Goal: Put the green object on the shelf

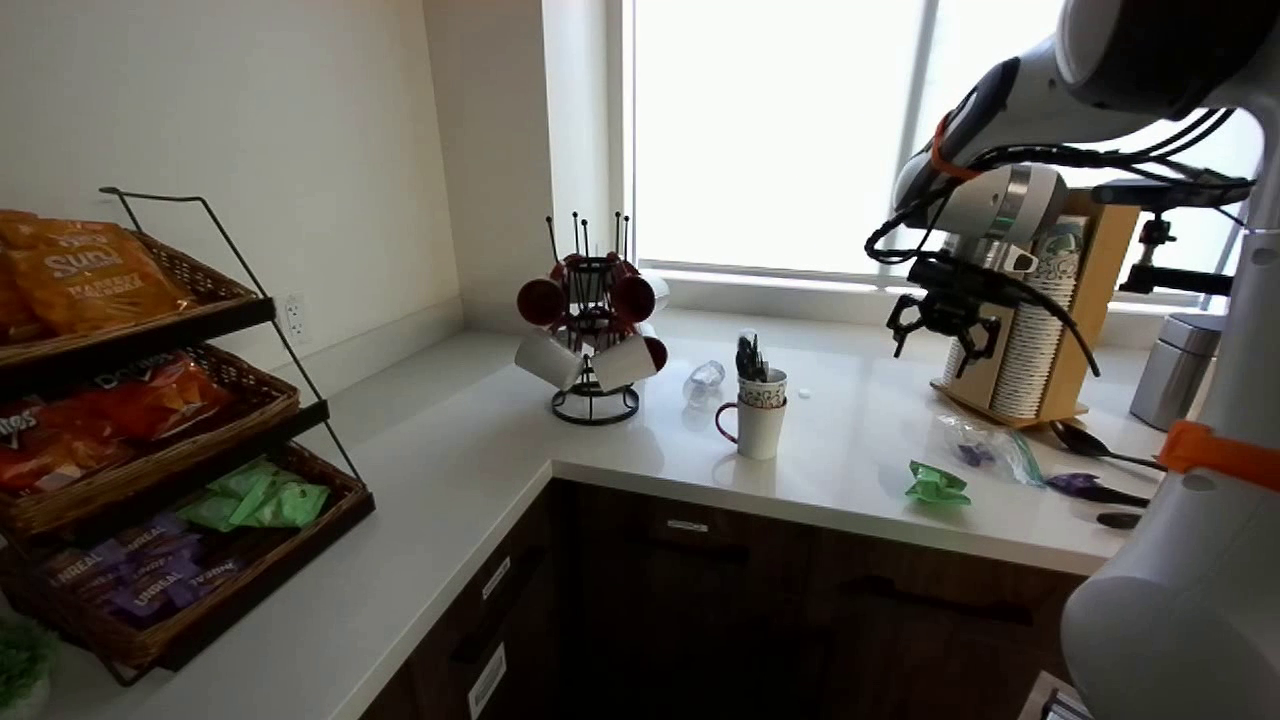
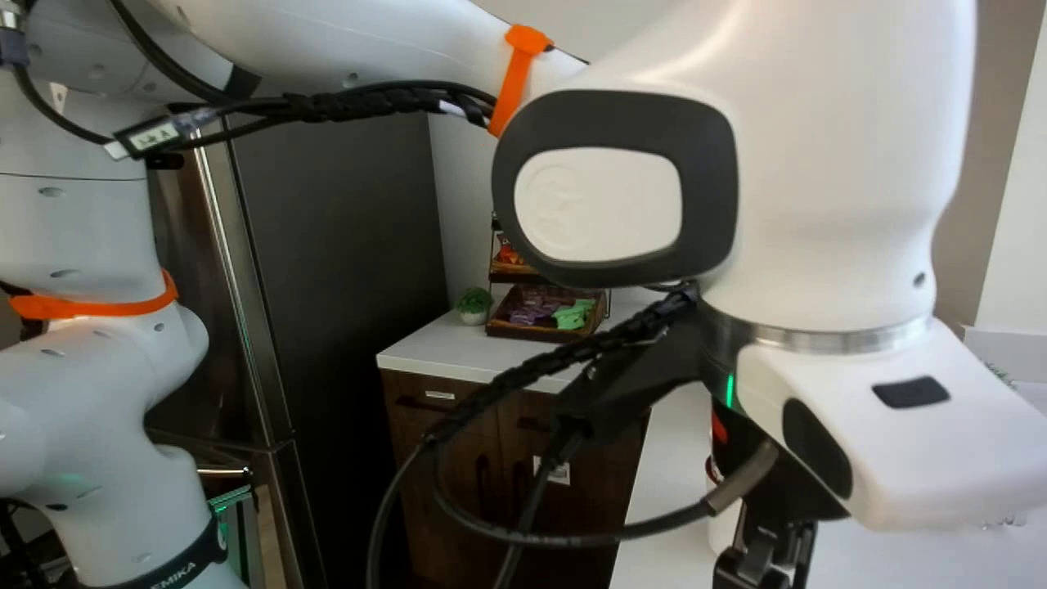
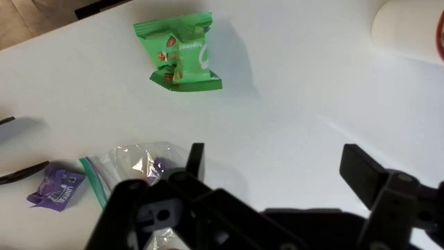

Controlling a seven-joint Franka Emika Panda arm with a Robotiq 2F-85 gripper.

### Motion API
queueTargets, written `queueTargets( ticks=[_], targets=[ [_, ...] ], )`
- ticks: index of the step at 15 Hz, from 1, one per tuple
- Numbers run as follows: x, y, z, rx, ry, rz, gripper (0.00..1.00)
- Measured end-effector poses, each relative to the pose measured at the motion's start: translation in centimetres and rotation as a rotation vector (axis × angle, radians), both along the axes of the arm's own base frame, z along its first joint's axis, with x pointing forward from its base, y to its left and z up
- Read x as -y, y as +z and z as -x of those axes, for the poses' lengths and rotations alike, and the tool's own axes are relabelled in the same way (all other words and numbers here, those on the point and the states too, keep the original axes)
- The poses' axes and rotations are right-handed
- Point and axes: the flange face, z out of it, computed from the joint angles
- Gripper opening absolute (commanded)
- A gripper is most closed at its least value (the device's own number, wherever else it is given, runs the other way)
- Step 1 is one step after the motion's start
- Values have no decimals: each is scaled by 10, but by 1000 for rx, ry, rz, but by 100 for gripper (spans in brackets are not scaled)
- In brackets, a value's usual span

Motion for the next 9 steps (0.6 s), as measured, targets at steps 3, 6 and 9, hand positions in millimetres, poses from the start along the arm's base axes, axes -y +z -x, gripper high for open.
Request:
queueTargets(
  ticks=[3,6,9],
  targets=[
    [14,-22,-5,-72,-83,-38,100],
    [24,-40,-12,-132,-174,-61,100],
    [31,-50,-18,-156,-201,-59,100]
  ],
)
